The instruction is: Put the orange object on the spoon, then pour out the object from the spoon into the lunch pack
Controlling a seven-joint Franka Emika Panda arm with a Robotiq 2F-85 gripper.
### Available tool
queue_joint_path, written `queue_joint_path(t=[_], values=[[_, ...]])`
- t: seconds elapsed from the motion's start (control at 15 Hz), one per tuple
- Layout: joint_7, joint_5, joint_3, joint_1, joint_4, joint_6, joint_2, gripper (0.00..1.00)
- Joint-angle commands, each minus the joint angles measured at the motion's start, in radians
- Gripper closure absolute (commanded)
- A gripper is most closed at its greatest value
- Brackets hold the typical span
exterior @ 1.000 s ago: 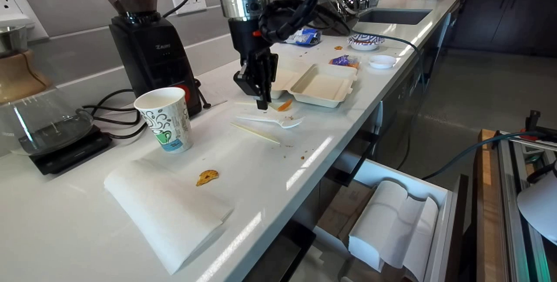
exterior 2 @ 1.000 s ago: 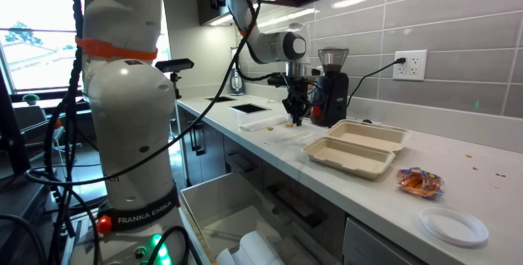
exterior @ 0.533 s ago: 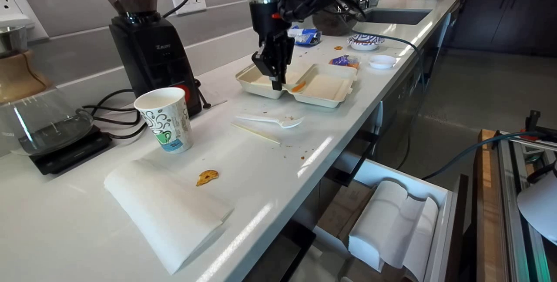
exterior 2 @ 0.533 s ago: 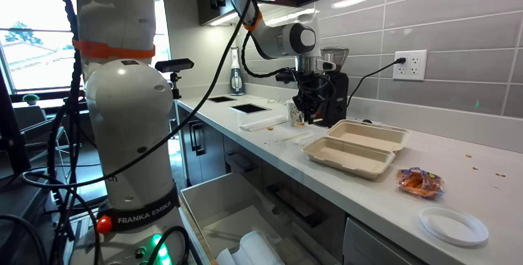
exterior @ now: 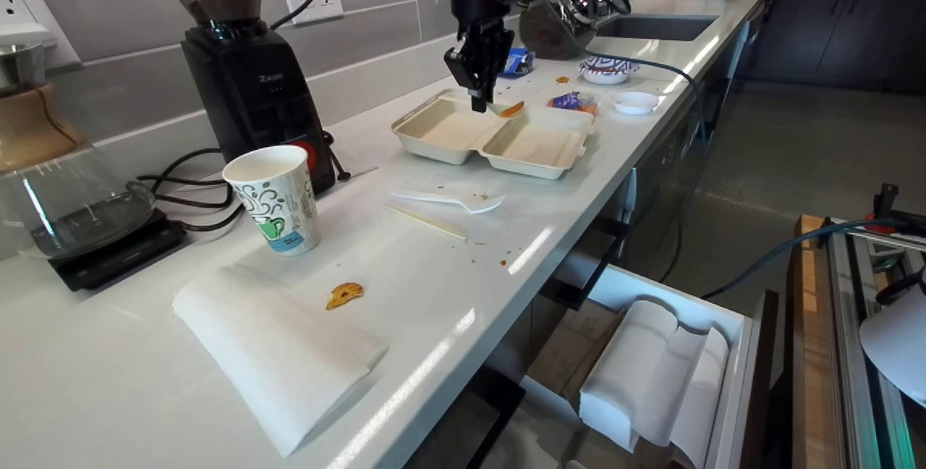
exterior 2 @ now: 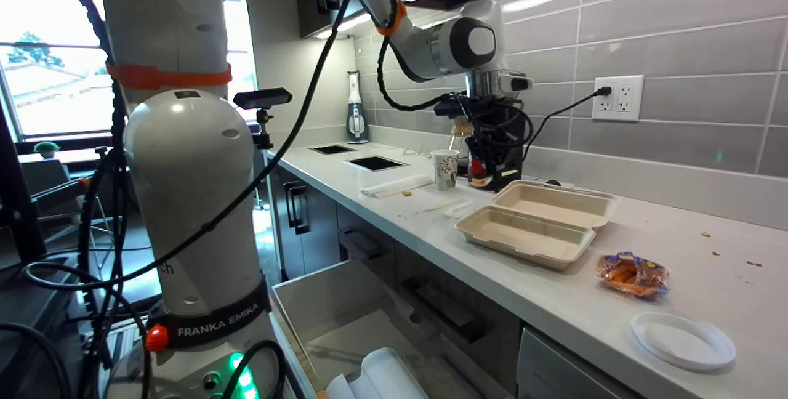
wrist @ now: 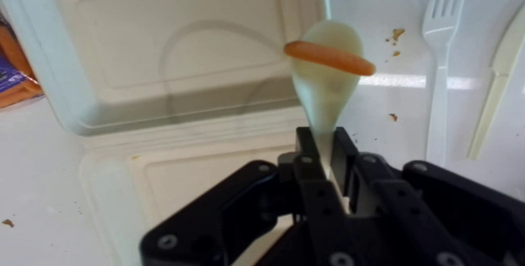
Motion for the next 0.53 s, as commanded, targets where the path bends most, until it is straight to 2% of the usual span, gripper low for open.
queue_joint_path(t=[0.0,0.47], values=[[0.016,-0.023,-0.012,-0.022,0.002,0.059,0.011,0.96],[-0.011,-0.004,-0.032,-0.046,0.106,0.134,0.100,0.96]])
